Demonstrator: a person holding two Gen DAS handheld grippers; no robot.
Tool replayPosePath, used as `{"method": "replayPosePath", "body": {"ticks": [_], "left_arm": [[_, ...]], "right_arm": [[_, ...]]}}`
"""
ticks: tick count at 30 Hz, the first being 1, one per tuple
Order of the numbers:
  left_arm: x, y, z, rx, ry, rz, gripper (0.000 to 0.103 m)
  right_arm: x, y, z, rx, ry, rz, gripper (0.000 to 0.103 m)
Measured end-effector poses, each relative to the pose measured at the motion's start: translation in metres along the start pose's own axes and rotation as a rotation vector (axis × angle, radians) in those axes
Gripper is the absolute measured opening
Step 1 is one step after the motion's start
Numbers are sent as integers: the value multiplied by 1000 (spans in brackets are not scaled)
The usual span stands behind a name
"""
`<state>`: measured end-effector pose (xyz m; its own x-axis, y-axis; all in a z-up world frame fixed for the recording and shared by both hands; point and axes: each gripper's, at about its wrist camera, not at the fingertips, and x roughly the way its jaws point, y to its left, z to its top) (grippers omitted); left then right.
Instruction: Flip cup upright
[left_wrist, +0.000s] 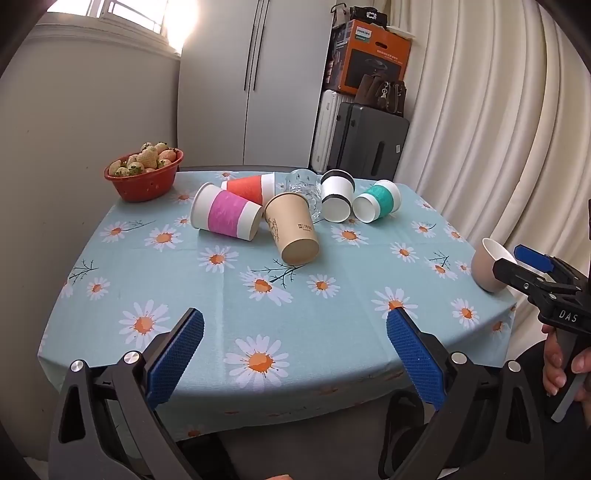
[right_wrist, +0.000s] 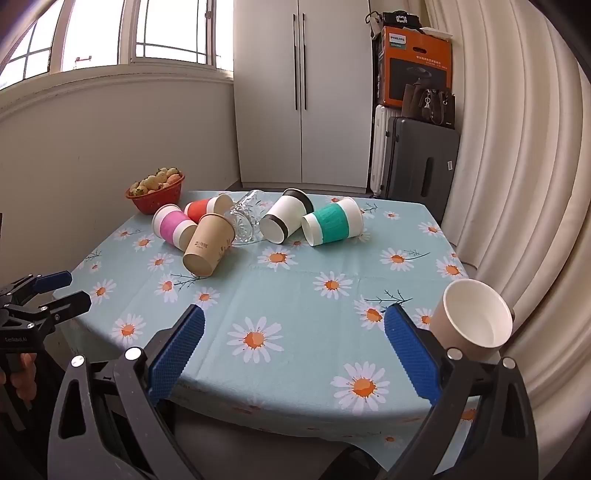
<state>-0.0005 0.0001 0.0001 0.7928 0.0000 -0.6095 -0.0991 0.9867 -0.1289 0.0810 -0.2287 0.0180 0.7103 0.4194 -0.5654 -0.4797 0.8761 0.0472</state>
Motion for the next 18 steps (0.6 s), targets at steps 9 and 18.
{"method": "replayPosePath", "body": {"ticks": [9,18], "left_arm": [[2,4,5,-6,0,0,97],[1,2,3,-7,0,4,97]], "right_arm": [[0,-1,0,-2,-9,-3,97],[1,-2,-2,-8,0,-6,97]]}}
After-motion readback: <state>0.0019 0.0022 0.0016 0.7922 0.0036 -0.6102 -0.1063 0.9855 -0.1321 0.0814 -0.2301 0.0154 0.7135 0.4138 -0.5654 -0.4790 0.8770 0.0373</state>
